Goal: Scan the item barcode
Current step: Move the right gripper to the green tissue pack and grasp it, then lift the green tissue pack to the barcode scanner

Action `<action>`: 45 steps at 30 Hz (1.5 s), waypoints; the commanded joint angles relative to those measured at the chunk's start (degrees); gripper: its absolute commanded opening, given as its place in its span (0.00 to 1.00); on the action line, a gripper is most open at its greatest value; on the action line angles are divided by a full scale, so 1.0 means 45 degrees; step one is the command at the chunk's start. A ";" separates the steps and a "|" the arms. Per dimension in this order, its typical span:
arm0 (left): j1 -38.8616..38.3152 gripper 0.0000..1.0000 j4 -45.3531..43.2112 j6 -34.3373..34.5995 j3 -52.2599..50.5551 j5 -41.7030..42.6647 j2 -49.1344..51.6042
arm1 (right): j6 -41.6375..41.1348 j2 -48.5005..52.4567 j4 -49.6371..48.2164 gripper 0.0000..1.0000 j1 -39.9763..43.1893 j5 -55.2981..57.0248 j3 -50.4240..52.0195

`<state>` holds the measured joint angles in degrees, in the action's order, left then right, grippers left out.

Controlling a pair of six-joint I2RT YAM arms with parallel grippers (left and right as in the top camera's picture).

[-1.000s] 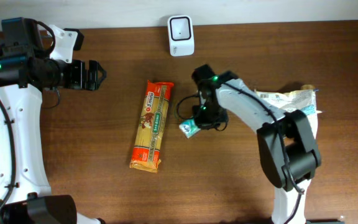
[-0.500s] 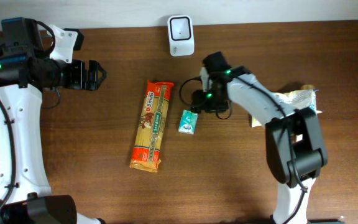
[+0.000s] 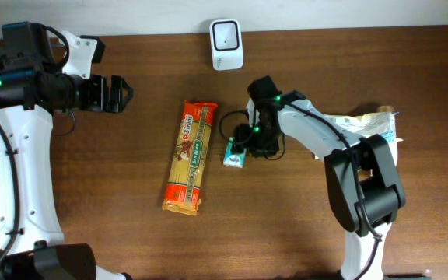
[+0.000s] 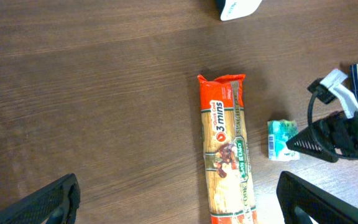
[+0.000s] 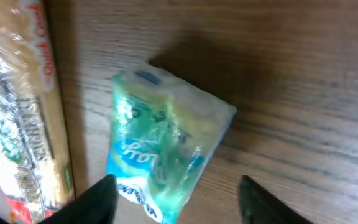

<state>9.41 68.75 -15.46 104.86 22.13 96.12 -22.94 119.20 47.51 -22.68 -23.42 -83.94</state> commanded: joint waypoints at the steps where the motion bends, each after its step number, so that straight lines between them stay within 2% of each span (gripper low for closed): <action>1: 0.0034 0.99 -0.0019 -0.0204 0.0039 0.0131 0.0029 | -0.0355 0.0053 -0.0253 0.58 -0.0146 0.0267 0.0253; 4: 0.0029 0.99 -0.0019 -0.0204 0.0039 0.0131 0.0029 | -0.0355 0.0053 -0.0874 0.56 -0.0379 0.0379 0.0403; 11: 0.0029 0.99 -0.0019 -0.0199 0.0039 0.0131 0.0029 | -0.0976 0.0049 -0.1433 0.36 -0.0452 0.1098 0.1248; 12: 0.0029 0.99 -0.0019 -0.0204 0.0039 0.0131 0.0029 | -0.0971 0.0049 -0.1433 0.31 -0.0408 0.1137 0.1248; 14: 0.0029 0.99 -0.0019 -0.0204 0.0039 0.0131 0.0029 | -0.0947 -0.0005 -0.1360 0.06 0.0010 0.0797 0.1137; 15: 0.0029 0.99 -0.0019 -0.0204 0.0039 0.0131 0.0029 | -0.0534 -0.0083 -0.1321 0.04 0.0243 0.0214 0.1035; 16: 0.0029 0.99 -0.0019 -0.0199 0.0039 0.0131 0.0029 | 0.0840 -0.0398 -0.1316 0.04 0.0792 -0.1885 0.0729; 17: 0.0034 0.99 -0.0019 -0.0199 0.0039 0.0131 0.0029 | 0.1515 -0.0549 -0.1316 0.04 0.1005 -0.2929 0.0578; 20: 0.0029 0.99 -0.0019 -0.0199 0.0039 0.0131 0.0029 | 0.4454 -0.1399 -0.1287 0.04 0.2055 -0.8990 -0.0010; 22: 0.0029 0.99 -0.0019 -0.0204 0.0039 0.0131 0.0029 | 0.5197 -0.1724 -0.1287 0.04 0.2370 -1.0433 -0.0068; 25: 0.0034 0.99 -0.0015 -0.0199 0.0039 0.0131 0.0029 | 0.6018 -0.2302 -0.1336 0.04 0.2487 -1.0671 -0.0092; 28: 0.0029 0.99 -0.0015 -0.0204 0.0039 0.0131 0.0029 | 0.5994 -0.2943 -0.1423 0.04 0.2487 -1.0724 -0.0219; 30: 0.0034 0.99 -0.0019 -0.0199 0.0039 0.0131 0.0029 | 0.5892 -0.3322 -0.1423 0.04 0.2560 -1.1715 -0.0724; 35: 0.0029 0.99 -0.0019 -0.0199 0.0039 0.0131 0.0029 | 0.2550 -0.3988 -0.1428 0.04 0.3759 -1.2143 -0.2288; 38: 0.0034 0.99 -0.0019 -0.0199 0.0039 0.0131 0.0029 | 0.1292 -0.4007 -0.1447 0.04 0.4376 -1.2764 -0.2676; 45: 0.0029 0.99 -0.0019 -0.0204 0.0039 0.0131 0.0029 | 0.1117 -0.4007 -0.1666 0.04 0.4789 -1.2954 -0.2686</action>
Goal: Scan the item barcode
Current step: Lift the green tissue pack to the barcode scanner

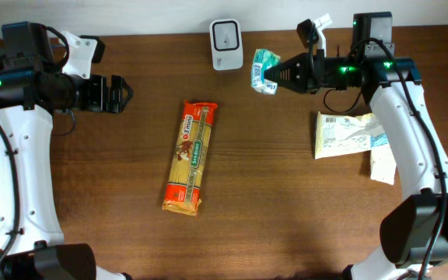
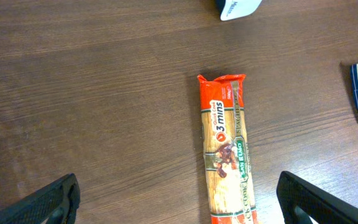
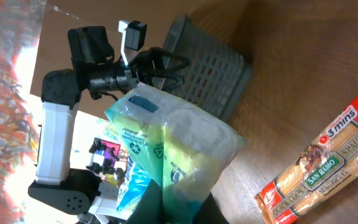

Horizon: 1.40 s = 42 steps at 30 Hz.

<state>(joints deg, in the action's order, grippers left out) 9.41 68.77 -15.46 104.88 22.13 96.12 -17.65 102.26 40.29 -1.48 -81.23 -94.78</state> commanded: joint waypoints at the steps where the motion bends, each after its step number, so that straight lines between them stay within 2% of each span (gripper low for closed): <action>1: 0.0029 0.99 -0.0024 -0.0199 0.0034 0.0131 0.0029 | -0.0053 -0.0243 0.0044 0.04 -0.0097 0.1326 -0.0277; 2: 0.0029 0.99 -0.0024 -0.0199 0.0034 0.0131 0.0029 | -0.0019 -0.0238 0.0384 0.04 -0.0408 0.3298 -0.0277; 4: 0.0034 0.99 -0.0024 -0.0199 0.0034 0.0131 0.0029 | 0.0631 -0.0238 0.1545 0.04 -0.1826 0.9355 -0.0277; 6: 0.0029 0.99 -0.0019 -0.0199 0.0034 0.0131 0.0029 | 0.0874 -0.0228 0.2064 0.04 -0.3186 1.4052 -0.0612; 10: 0.0029 0.99 -0.0024 -0.0204 0.0034 0.0131 0.0029 | 0.2628 0.0986 0.3832 0.04 -0.5406 2.1668 -0.4770; 12: 0.0029 0.99 -0.0024 -0.0204 0.0034 0.0131 0.0029 | 0.4736 0.2526 0.2875 0.04 -0.6169 2.5097 -0.6479; 15: 0.0034 0.99 -0.0024 -0.0204 0.0034 0.0131 0.0029 | 0.9078 0.4779 -0.1598 0.04 -0.6421 2.7525 -0.6509; 18: 0.0034 0.99 -0.0024 -0.0199 0.0034 0.0131 0.0029 | 1.4586 0.7310 -0.6407 0.04 -0.6397 2.7685 -0.6509; 21: 0.0029 0.99 -0.0024 -0.0199 0.0034 0.0131 0.0029 | 1.7364 0.8791 -0.9549 0.04 -0.6397 2.7229 -0.6504; 24: 0.0029 0.99 -0.0024 -0.0204 0.0034 0.0131 0.0029 | 1.9273 0.9865 -1.0219 0.04 -0.6305 2.5985 -0.6504; 37: 0.0029 0.99 -0.0024 -0.0199 0.0034 0.0131 0.0029 | 1.9297 1.0151 -1.0108 0.04 -0.6154 2.6092 -0.6499; 42: 0.0029 0.99 -0.0024 -0.0199 0.0034 0.0131 0.0029 | 1.9195 1.0151 -0.9156 0.04 -0.6154 2.5713 -0.6499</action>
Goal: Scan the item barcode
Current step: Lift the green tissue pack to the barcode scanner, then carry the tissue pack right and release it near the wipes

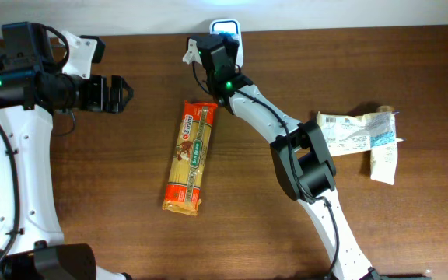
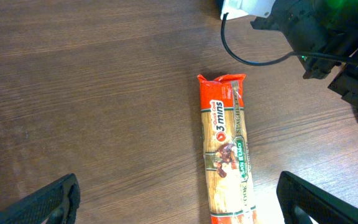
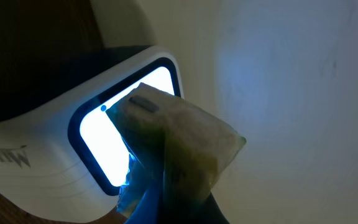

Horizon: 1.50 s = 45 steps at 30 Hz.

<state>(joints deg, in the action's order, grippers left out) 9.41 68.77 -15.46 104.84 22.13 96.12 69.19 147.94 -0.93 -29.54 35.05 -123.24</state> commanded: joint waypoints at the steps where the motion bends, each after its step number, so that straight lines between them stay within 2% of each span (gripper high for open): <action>1: 0.0034 0.99 -0.0024 -0.0199 0.0044 0.0131 0.0029 | -0.0102 0.0000 0.0000 0.04 0.0083 -0.0121 -0.0175; 10: 0.0029 0.99 -0.0024 -0.0204 0.0044 0.0131 0.0029 | -0.0136 -0.0228 -0.0738 0.04 0.0083 0.0058 -0.0175; 14: 0.0029 0.99 -0.0024 -0.0204 0.0044 0.0131 0.0029 | -0.0447 -0.1608 0.1773 0.04 0.0185 -0.1161 -0.0175; 21: 0.0029 0.99 -0.0024 -0.0204 0.0044 0.0131 0.0029 | -0.5727 -0.6047 0.8471 0.04 0.0568 -0.4498 -0.0180; 22: 0.0034 0.99 -0.0024 -0.0199 0.0044 0.0131 0.0029 | -0.7276 -0.6547 0.9792 0.04 0.0568 -0.4988 -0.0180; 25: 0.0029 0.99 -0.0024 -0.0199 0.0044 0.0131 0.0029 | -1.3818 -0.7271 1.4649 0.04 0.0651 -0.5697 -0.0175; 27: 0.0034 0.99 -0.0024 -0.0204 0.0044 0.0131 0.0029 | -1.5771 -0.7043 1.6752 0.04 0.0884 -0.5693 0.0068; 29: 0.0029 0.99 -0.0024 -0.0204 0.0044 0.0131 0.0029 | -1.7617 -0.6751 1.7699 0.04 0.1253 -0.5697 0.0695; 30: 0.0029 1.00 -0.0024 -0.0199 0.0044 0.0131 0.0029 | -1.8506 -0.6625 1.7830 0.04 0.1695 -0.5727 0.1807; 33: 0.0034 0.99 -0.0024 -0.0199 0.0044 0.0131 0.0029 | -1.8826 -0.6596 1.7223 0.04 0.2691 -0.6761 0.4575; 38: 0.0034 0.99 -0.0024 -0.0204 0.0044 0.0131 0.0029 | -1.8826 -0.6591 1.6485 0.05 0.3730 -0.6785 0.7048; 39: 0.0034 0.99 -0.0019 -0.0199 0.0044 0.0126 0.0029 | -1.8826 -0.6596 1.6344 0.27 0.3784 -0.6742 0.7218; 41: 0.0029 0.99 -0.0024 -0.0204 0.0044 0.0131 0.0029 | -1.8816 -0.6596 1.6485 0.59 0.3997 -0.5474 0.7257; 43: 0.0029 0.99 -0.0024 -0.0204 0.0044 0.0131 0.0029 | -1.8467 -0.6596 1.6791 0.75 0.4255 -0.5625 0.6853; 45: 0.0034 0.99 -0.0024 -0.0204 0.0044 0.0131 0.0029 | -1.7476 -0.6596 1.7384 0.75 0.4357 -0.7524 0.5659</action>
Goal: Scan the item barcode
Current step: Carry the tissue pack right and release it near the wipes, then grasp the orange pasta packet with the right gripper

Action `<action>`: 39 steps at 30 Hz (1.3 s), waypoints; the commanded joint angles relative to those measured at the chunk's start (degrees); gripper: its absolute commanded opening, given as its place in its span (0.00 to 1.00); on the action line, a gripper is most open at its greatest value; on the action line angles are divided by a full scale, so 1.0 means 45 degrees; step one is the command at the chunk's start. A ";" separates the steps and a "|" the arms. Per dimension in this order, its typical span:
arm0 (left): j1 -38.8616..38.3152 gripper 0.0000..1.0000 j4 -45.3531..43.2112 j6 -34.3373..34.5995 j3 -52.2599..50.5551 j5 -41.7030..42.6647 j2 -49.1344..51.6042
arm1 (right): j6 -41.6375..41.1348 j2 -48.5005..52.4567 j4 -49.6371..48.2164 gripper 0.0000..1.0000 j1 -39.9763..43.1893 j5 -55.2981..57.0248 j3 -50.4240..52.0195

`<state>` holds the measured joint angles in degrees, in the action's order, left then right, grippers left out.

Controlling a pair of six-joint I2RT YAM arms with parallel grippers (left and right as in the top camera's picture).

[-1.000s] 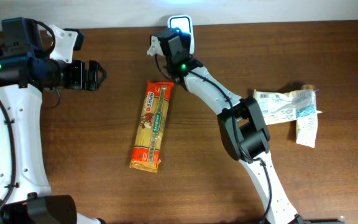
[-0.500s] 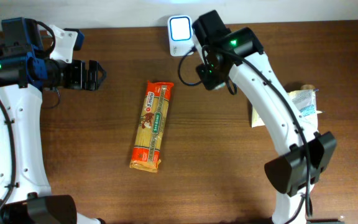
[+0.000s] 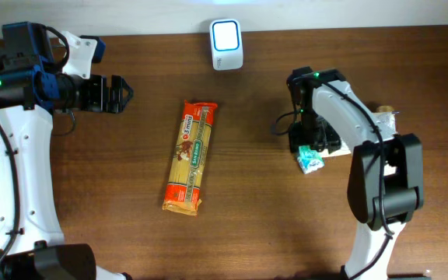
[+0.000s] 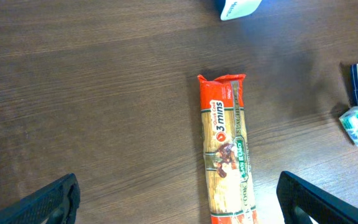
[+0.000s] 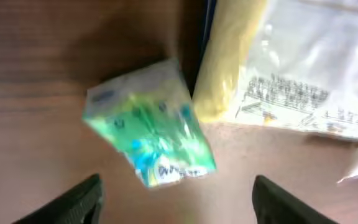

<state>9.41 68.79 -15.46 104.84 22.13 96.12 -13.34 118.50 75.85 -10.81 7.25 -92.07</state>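
The small green tissue pack [image 3: 310, 159] lies on the table against the edge of a white packet; it also shows in the right wrist view [image 5: 149, 132] and at the edge of the left wrist view [image 4: 357, 122]. My right gripper [image 3: 309, 145] hangs just above it, open [image 5: 176, 202], with the pack free of both fingers. The white barcode scanner [image 3: 226, 34] stands at the back edge with its window lit, and its corner shows in the left wrist view [image 4: 236, 7]. My left gripper [image 3: 120, 93] is open at the far left, holding nothing [image 4: 178, 199].
A long orange spaghetti pack [image 3: 190, 155] lies lengthwise in the middle of the table [image 4: 227, 146]. White and yellow packets [image 3: 360, 128] lie at the right, touching the tissue pack [image 5: 303, 68]. The table's back edge runs just behind the scanner.
My right gripper held the tissue pack up against the lit scanner window. Now the pack lies on the table at the right beside the white packets, and the gripper is open above it.
The tissue pack lay beside the spaghetti with my right gripper open around it. Then it was gripped and held in the air right of the scanner, then pressed close to the scanner's lit window. Now it rests, let go, at the right. The left arm stayed still.
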 commanded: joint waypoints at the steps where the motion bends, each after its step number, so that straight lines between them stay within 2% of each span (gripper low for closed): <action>1: 0.0029 0.99 -0.0024 -0.0199 0.0044 0.0131 0.0029 | 0.1258 -0.0058 0.0743 0.79 0.0151 -0.2205 -0.2429; 4: 0.0029 0.99 -0.0029 -0.0199 0.0044 0.0131 0.0029 | 0.1248 -0.0058 0.0797 0.80 -0.0151 -0.4517 -0.4362; 7: 0.0034 0.99 -0.0029 -0.0199 0.0044 0.0131 0.0029 | 0.1088 -0.0010 -0.0709 0.80 -0.1156 -0.6484 -0.4153; 9: 0.0029 0.99 -0.0029 -0.0199 0.0044 0.0131 0.0029 | -0.0549 -0.0010 -0.2715 0.79 -0.2390 -0.6470 -0.3196; 12: 0.0034 0.99 -0.0029 -0.0199 0.0044 0.0131 0.0029 | -0.3628 -0.0010 -0.7019 0.69 -0.4342 -0.6329 -0.0860; 14: 0.0034 0.99 -0.0029 -0.0204 0.0044 0.0131 0.0029 | -0.5134 -0.0010 -0.8587 0.66 -0.5013 -0.5445 0.0282; 16: 0.0029 0.99 -0.0029 -0.0199 0.0044 0.0131 0.0029 | -0.6086 -0.0005 -1.0244 0.66 -0.5450 -0.4979 0.1491; 19: 0.0034 0.99 -0.0029 -0.0204 0.0044 0.0131 0.0029 | -0.6815 -0.0005 -1.1822 0.60 -0.5707 -0.4974 0.2754; 23: 0.0029 0.99 -0.0029 -0.0199 0.0044 0.0131 0.0029 | -0.6824 0.0437 -1.2337 0.54 -0.5707 -0.4823 0.3007; 26: 0.0034 0.99 -0.0029 -0.0199 0.0044 0.0131 0.0029 | -0.6824 0.1253 -1.3406 0.51 -0.5843 -0.5867 0.3007; 27: 0.0034 0.99 -0.0029 -0.0199 0.0044 0.0131 0.0029 | -0.6819 0.1379 -1.3542 0.47 -0.5872 -0.5940 0.3007; 29: 0.0029 0.99 -0.0029 -0.0204 0.0044 0.0131 0.0029 | -0.6819 0.1467 -1.3483 0.33 -0.5911 -0.5940 0.3007; 30: 0.0034 0.99 -0.0029 -0.0199 0.0044 0.0131 0.0029 | -0.6815 0.1467 -1.3430 0.16 -0.5921 -0.5945 0.3007; 31: 0.0034 0.99 -0.0029 -0.0199 0.0044 0.0131 0.0029 | -0.6815 0.1467 -1.3386 0.04 -0.5916 -0.6207 0.3007; 35: 0.0034 0.99 -0.0029 -0.0199 0.0044 0.0131 0.0029 | -0.5600 0.0806 -1.3284 0.04 -0.5367 -0.7859 0.2987; 37: 0.0034 0.99 -0.0029 -0.0199 0.0044 0.0131 0.0029 | -0.3915 -0.0505 -1.1720 0.04 -0.4915 -0.7053 0.2861; 39: 0.0029 0.99 -0.0029 -0.0204 0.0044 0.0131 0.0029 | -0.2463 -0.1987 -0.9321 0.04 -0.4721 -0.4949 0.2438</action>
<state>9.41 68.79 -15.46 104.84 22.13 96.12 -33.69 118.04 26.15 -33.54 -24.95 -79.57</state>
